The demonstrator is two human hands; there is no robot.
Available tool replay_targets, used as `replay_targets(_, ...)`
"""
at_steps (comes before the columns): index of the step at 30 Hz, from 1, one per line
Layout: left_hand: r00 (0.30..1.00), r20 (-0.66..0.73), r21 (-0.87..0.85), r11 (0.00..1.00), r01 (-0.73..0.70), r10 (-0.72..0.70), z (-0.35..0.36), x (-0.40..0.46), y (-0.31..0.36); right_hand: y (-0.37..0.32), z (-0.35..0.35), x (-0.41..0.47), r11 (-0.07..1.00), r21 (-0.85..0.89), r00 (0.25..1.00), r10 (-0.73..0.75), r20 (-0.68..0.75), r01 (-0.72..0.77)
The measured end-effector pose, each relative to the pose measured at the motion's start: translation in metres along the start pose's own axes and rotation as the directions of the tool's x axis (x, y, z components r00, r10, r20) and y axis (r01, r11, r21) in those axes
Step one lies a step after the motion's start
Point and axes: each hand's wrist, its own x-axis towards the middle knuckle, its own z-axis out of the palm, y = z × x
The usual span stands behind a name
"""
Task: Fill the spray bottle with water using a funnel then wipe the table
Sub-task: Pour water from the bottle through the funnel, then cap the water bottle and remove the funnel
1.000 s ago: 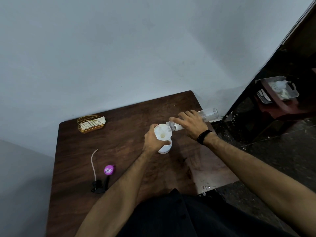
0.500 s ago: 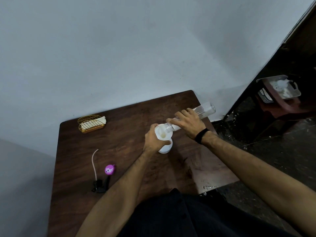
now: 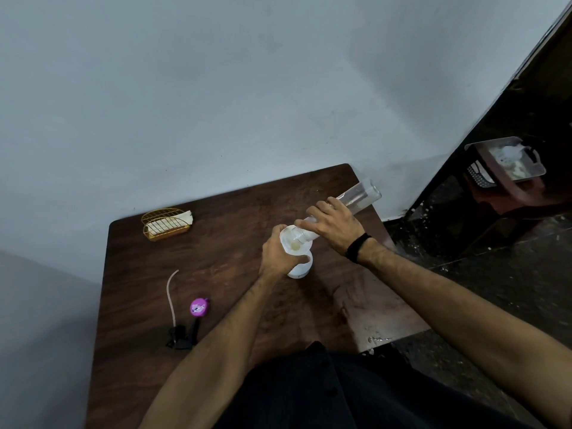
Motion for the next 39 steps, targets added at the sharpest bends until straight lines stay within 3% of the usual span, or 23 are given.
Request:
replay_targets(8, 0.999, -0.003, -0.045, 0.998, -0.048, 0.048, 0.002, -0.001, -0.005, -0.002, 0.005, -0.004, 1.0, 0.017, 1.0, 0.018, -0.024, -0.018)
replay_targets(12, 0.999, -0.014, -0.073, 0.996, -0.051, 0.05, 0.004, -0.002, -0.009, -0.006, -0.002, -0.002, 0.968, 0.187, 0.984, 0.149, 0.095, -0.165)
replay_targets(15, 0.999, 0.003, -0.083, 0.996, -0.037, 0.037, 0.002, -0.001, -0.012, -0.008, -0.001, 0.0, 0.863, 0.356, 0.927, 0.286, 0.242, -0.359)
replay_targets(18, 0.999, 0.015, -0.086, 0.996, -0.038, 0.039, 0.0, -0.002, -0.018, -0.011, 0.0, -0.003, 0.689, 0.539, 0.875, 0.4, 0.274, -0.484)
replay_targets(22, 0.999, 0.03, -0.114, 0.993, -0.035, 0.038, 0.0, -0.004, -0.039, -0.022, 0.008, -0.012, 0.506, 0.742, 0.874, 0.428, 0.228, -0.441)
replay_targets(25, 1.0, -0.008, -0.128, 0.992, -0.023, 0.022, -0.005, -0.006, -0.068, -0.036, 0.01, -0.017, 0.457, 0.795, 0.891, 0.398, 0.218, -0.399)
replay_targets(28, 0.993, -0.071, -0.061, 0.994, 0.095, -0.099, -0.026, -0.024, -0.078, -0.054, -0.001, -0.022, 0.402, 0.843, 0.899, 0.391, 0.195, -0.357)
replay_targets(36, 0.873, -0.286, 0.02, 0.908, 0.419, -0.396, -0.074, -0.057, -0.136, -0.118, -0.003, -0.03, 0.422, 0.864, 0.952, 0.248, 0.182, -0.275)
replay_targets(39, 0.837, -0.33, 0.061, 0.875, 0.48, -0.436, -0.09, -0.065, -0.158, -0.143, -0.002, -0.021, 0.404, 0.873, 0.961, 0.164, 0.224, -0.273)
